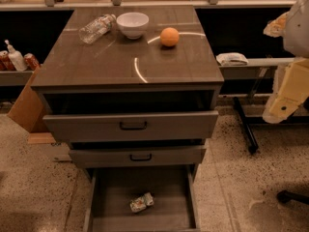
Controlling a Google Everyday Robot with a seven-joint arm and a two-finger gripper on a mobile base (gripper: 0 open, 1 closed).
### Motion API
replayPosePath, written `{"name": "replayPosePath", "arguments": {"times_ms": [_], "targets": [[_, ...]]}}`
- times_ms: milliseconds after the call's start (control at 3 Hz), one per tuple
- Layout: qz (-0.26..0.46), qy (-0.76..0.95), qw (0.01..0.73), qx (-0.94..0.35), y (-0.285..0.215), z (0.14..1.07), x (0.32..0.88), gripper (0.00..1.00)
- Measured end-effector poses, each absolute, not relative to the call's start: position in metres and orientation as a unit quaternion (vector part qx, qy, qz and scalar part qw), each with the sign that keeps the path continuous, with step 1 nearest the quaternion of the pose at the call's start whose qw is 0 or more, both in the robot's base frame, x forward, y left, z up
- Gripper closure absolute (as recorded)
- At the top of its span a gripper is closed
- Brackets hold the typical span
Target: Pick 7up can from bottom drawer and place on counter
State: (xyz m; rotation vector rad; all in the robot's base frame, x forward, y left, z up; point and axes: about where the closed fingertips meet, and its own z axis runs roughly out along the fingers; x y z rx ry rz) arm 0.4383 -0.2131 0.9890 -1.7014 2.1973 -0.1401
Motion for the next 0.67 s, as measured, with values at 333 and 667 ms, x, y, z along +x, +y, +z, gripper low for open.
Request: {"name": "replayPosePath", "arguments": {"times_ms": [333, 667], "targets": [[-0.05, 0.777, 0.179, -0.602, -0.213, 0.989, 0.438, 0.0], [-0.03, 0.764, 0.19, -0.616, -0.199, 0.963, 0.44, 0.0]]}}
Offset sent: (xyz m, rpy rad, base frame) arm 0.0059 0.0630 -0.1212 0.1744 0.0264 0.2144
